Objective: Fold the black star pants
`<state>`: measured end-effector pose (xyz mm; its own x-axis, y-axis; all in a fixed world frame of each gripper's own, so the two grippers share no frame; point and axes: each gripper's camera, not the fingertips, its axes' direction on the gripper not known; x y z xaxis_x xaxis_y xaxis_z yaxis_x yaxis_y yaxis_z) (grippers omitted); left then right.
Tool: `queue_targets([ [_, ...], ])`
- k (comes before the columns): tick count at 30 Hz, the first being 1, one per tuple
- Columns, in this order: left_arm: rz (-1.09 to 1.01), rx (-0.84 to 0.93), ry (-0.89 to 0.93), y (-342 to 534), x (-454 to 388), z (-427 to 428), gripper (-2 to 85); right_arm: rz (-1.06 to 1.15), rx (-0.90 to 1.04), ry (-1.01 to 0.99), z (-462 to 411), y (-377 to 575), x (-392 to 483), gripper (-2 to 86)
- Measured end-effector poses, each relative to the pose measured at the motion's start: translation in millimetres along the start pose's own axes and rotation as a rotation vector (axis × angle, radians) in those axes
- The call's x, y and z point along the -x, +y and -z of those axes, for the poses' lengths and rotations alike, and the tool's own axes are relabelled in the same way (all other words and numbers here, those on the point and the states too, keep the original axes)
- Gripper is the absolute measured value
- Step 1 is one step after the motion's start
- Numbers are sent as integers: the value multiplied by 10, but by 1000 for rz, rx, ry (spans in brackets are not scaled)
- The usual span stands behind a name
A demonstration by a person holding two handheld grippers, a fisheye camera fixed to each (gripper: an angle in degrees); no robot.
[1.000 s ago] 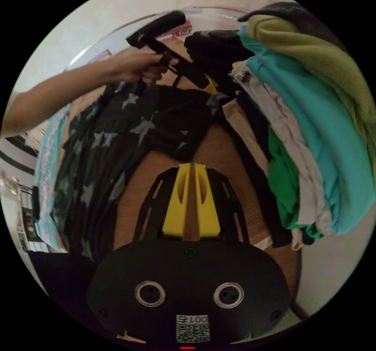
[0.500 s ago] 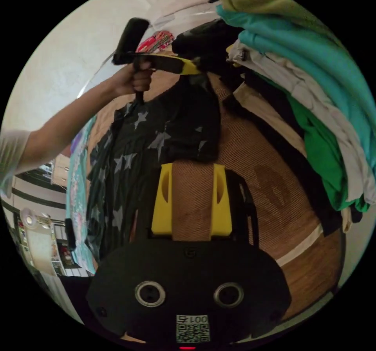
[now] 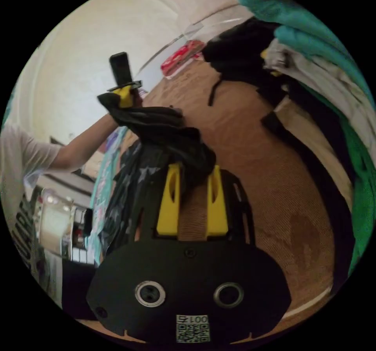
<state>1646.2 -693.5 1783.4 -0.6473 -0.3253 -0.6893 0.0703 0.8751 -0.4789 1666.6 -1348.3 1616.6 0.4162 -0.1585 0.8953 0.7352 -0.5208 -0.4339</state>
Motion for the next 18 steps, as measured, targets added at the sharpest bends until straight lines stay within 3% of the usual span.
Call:
queue_targets([
  [2, 8, -18, -3, 145, 7, 65, -15, 85, -28, -90, -3, 27, 117, 41],
  [5, 30, -60, -32, 430, -42, 215, -14, 197, -53, -37, 8, 78, 475, 32],
  [13, 279, -70, -116, 1396, -120, 318, 23, 662, 446, 118, -791, 462, 1351, 24],
  [18, 446, -47, -118, 1999, -205, 296, 41, 718, 540, 82, -855, 597, 1505, 35],
])
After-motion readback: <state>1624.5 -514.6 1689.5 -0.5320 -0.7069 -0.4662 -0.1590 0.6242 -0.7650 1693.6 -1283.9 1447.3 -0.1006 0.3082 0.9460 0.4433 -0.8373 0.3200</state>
